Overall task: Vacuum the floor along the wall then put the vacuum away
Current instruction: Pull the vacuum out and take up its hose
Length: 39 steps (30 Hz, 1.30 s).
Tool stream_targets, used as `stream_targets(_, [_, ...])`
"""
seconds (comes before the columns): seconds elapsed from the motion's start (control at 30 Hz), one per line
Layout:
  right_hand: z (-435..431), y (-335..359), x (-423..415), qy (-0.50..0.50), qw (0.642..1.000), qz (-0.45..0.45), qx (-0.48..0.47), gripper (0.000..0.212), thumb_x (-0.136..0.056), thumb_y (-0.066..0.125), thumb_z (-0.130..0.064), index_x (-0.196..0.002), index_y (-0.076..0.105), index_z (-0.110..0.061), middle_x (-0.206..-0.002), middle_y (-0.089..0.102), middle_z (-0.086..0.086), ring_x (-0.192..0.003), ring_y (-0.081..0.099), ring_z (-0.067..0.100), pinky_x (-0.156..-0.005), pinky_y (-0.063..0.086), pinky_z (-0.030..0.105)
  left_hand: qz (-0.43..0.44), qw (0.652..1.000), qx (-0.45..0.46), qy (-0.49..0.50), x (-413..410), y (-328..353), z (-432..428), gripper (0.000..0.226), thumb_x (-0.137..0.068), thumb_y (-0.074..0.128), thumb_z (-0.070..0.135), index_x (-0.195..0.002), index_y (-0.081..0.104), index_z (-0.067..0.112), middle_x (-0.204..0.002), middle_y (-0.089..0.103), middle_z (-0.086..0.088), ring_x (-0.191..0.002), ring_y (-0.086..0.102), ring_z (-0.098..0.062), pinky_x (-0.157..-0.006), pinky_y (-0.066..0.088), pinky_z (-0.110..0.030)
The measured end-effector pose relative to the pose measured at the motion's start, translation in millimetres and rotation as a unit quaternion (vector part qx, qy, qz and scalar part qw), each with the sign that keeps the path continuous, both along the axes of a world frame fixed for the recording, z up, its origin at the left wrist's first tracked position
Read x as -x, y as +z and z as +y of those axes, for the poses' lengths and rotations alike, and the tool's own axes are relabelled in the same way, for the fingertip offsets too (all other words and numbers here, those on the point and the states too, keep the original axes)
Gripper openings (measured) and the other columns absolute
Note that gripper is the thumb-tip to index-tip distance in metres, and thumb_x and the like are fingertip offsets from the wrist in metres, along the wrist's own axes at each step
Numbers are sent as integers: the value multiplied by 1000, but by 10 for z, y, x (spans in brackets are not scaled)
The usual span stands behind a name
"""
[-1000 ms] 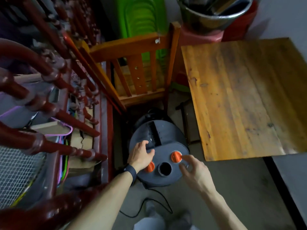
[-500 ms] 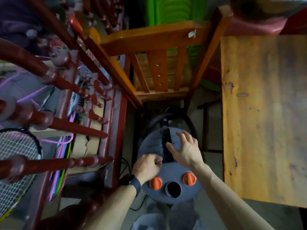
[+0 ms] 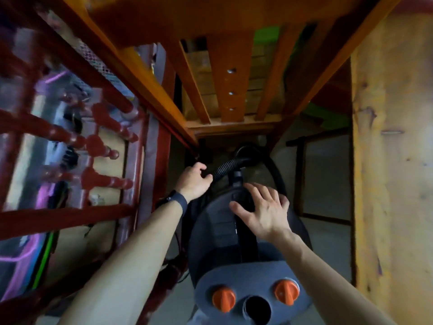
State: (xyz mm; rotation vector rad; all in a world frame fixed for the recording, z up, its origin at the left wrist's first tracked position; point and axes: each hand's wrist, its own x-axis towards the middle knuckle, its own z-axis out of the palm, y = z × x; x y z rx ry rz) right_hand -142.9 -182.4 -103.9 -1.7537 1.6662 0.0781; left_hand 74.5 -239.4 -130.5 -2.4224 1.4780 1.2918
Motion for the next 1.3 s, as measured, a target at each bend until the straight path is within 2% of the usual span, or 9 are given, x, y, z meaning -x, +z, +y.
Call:
stream_targets(0.2, [-9, -120, -4, -1, 1000, -7, 16, 83, -75, 26, -88, -143, 46, -44, -152, 41, -19, -142, 30, 13, -113, 20, 47, 14, 996, -68, -51, 59, -803, -408, 71, -93, 65, 35, -154, 33, 20, -153, 41, -15, -137, 43, -35, -111, 39, -37])
stream_targets(0.3, [25, -144, 5, -8, 1000, -14, 19, 82, -76, 25, -87, -142, 45, -44, -151, 41, -20, -141, 29, 12, -114, 18, 46, 51, 991, -114, -53, 123, -1120, -481, 80, -93, 67, 31, -158, 22, 18, -152, 42, -14, -136, 45, -36, -109, 40, -37])
stream_targets(0.37, [24, -153, 13, -10, 1000, -16, 23, 82, -76, 24, -87, -143, 45, -44, -151, 40, -21, -141, 29, 11, -114, 16, 44, 44, 987, -125, -88, 130, -1285, -481, 65, -93, 66, 34, -149, 39, 17, -142, 53, -15, -124, 55, -36, -94, 47, -36])
stream_targets(0.43, [17, -166, 16, -10, 1000, -18, 23, 82, -76, 24, -87, -143, 45, -44, -151, 39, -21, -141, 28, 10, -114, 14, 43, 29, 988, -91, -117, 128, -1345, -437, 44, -93, 65, 35, -131, 54, 17, -125, 63, -10, -109, 61, -33, -80, 45, -32])
stream_targets(0.63, [18, -158, 2, -12, 1000, -10, 11, 82, -75, 24, -87, -141, 45, -45, -150, 41, -20, -141, 29, 12, -113, 15, 45, 35, 997, 27, -61, 60, -821, -385, 33, -82, 75, 36, -102, 56, 18, -95, 68, -7, -90, 65, -29, -76, 51, -36])
stream_targets(0.73, [-5, -125, -3, -12, 1000, -8, -3, 84, -73, 22, -88, -141, 45, -45, -150, 41, -20, -141, 29, 13, -113, 14, 44, 42, 996, 41, -69, 40, -392, -392, 35, -75, 77, 34, -98, 55, 19, -81, 66, -3, -77, 63, -27, -69, 51, -36])
stream_targets(1.0, [-47, -53, 27, -18, 999, -13, -24, 87, -72, 23, -90, -143, 42, -44, -151, 42, -17, -143, 29, 15, -116, 15, 46, 71, 997, 16, -6, -9, 236, -74, 41, -59, 70, 21, -96, 51, 18, -77, 60, -1, -65, 54, -19, -54, 38, -28])
stream_targets(1.17, [20, 28, 29, -27, 999, 17, -34, 79, -83, 34, -86, -150, 35, -45, -160, 34, -7, -150, 20, 19, -120, 12, 47, 49, 993, 33, 103, -132, 530, 344, 45, -45, 60, 26, -89, 53, 18, -75, 65, -6, -72, 61, -31, -61, 49, -35])
stream_targets(1.3, [144, 106, -56, -53, 996, 46, -56, 82, -88, 26, -85, -158, 21, -42, -170, 12, -1, -157, -1, 23, -123, 4, 57, 54, 988, 30, 143, -94, 727, 773, 45, -46, 61, 29, -90, 54, 19, -73, 68, -9, -70, 64, -34, -64, 53, -42])
